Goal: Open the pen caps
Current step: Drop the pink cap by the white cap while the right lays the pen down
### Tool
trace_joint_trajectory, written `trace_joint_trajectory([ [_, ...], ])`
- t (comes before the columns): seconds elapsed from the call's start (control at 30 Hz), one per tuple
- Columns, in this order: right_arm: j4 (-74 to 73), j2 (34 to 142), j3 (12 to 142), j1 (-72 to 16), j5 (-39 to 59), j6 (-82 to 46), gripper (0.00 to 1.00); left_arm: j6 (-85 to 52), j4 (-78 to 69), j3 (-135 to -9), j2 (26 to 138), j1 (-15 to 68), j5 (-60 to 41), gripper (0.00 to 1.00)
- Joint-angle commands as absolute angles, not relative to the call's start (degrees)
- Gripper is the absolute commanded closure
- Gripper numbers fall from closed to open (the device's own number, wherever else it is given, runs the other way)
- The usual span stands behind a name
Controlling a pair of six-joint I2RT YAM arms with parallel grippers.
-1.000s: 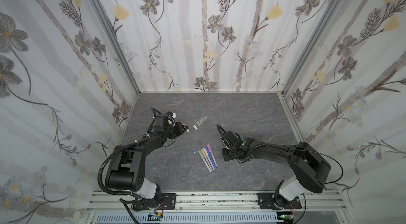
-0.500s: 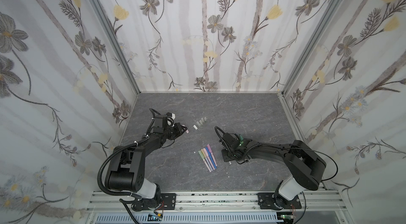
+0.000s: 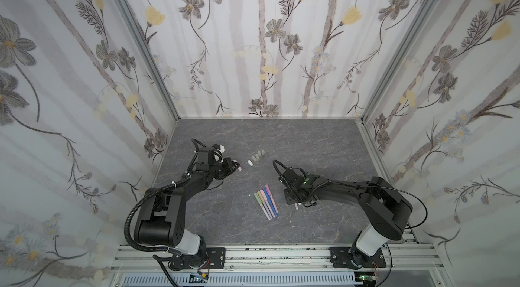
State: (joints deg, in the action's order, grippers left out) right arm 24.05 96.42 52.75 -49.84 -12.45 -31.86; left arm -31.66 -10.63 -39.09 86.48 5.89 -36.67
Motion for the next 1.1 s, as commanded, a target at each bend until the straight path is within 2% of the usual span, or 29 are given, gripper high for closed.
trace_joint_trajectory([
  [0.0, 26.5, 97.0, 54.1, -49.5, -15.2, -30.9, 0.81, -30.3, -9.8, -39.2, 87.0, 5.8, -37.2, 1.0],
  [0.6, 25.6, 92.1, 59.7, -48.0, -13.9, -26.2, 0.73, -30.6, -12.2, -38.8, 90.6, 6.5, -37.9, 1.0],
  [1.07, 24.6, 86.7, 57.5, -47.8, -10.9, -26.7, 0.71, -33.0, -14.8, -45.7, 101.1, 8.1, -38.4, 1.0],
])
